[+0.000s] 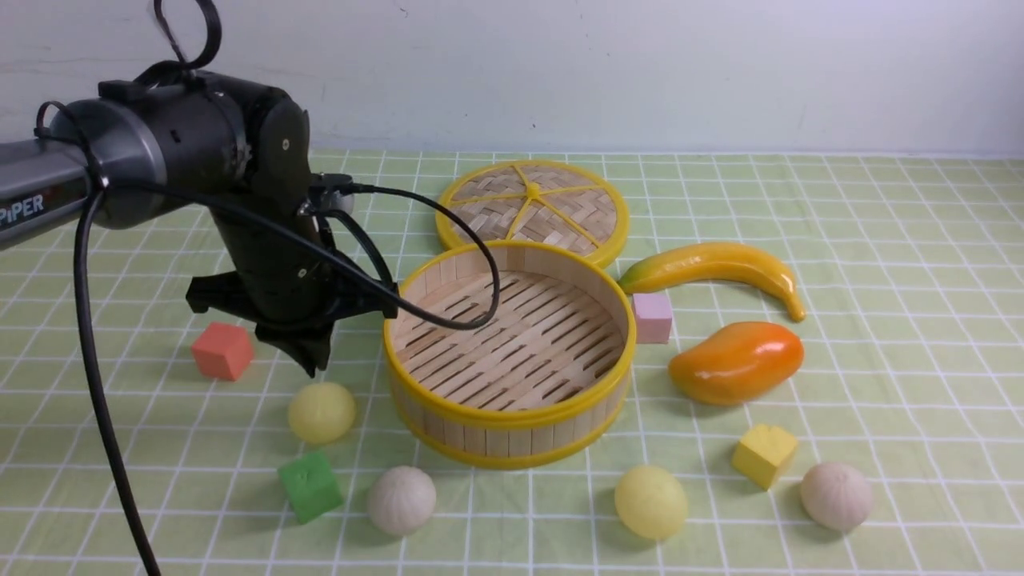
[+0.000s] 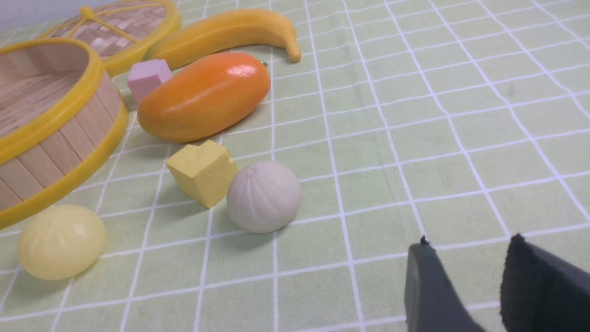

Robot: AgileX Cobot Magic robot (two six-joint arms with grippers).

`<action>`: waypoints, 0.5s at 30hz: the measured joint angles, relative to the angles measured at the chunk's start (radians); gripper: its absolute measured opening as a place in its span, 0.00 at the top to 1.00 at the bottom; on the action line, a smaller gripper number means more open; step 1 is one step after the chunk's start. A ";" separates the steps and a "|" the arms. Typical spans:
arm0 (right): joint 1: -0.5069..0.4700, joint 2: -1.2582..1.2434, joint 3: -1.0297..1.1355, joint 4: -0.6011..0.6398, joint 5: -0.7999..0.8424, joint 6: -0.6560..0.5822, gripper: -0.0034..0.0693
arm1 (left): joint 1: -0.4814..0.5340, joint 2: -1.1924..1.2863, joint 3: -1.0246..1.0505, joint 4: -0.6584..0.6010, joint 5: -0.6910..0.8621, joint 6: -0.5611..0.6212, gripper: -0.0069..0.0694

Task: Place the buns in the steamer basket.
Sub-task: Use the left arm to grab a steamed stuffed bun

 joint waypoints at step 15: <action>0.000 0.000 0.000 0.000 0.000 0.000 0.62 | 0.000 0.104 0.000 -0.007 0.023 0.029 0.50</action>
